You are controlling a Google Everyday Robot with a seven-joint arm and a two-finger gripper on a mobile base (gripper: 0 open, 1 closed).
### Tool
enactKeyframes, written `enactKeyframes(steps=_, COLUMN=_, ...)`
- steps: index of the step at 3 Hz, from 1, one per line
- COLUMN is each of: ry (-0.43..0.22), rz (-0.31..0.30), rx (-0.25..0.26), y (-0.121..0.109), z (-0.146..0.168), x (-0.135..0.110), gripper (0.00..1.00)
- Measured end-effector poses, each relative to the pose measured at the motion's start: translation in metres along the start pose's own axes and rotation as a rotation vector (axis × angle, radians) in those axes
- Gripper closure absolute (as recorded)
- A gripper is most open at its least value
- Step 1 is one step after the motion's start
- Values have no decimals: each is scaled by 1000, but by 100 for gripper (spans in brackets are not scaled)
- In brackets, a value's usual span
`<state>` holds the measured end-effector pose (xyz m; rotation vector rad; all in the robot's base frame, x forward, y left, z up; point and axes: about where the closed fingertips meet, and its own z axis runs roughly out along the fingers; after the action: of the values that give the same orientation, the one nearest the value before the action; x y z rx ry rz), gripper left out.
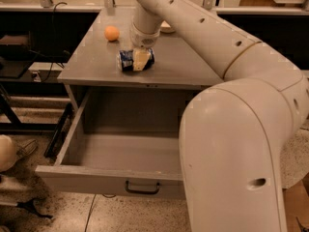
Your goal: Place pepsi can into top drawer
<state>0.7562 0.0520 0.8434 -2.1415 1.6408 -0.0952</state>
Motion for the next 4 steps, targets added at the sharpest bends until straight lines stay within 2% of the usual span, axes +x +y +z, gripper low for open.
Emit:
enactKeyframes(steps=1, ry=-7, rz=-9, rx=8, y=4, z=-12, x=-2, gripper=88)
enactKeyframes(steps=2, ry=-7, rz=-3, rx=31, y=22, z=-57, x=11, gripper=100)
enactKeyframes(steps=3, ry=16, rz=19, rx=31, y=53, z=-109, x=26, gripper=100)
enactKeyframes(steps=4, ry=15, rz=19, rx=30, y=53, z=-108, x=26, gripper=100)
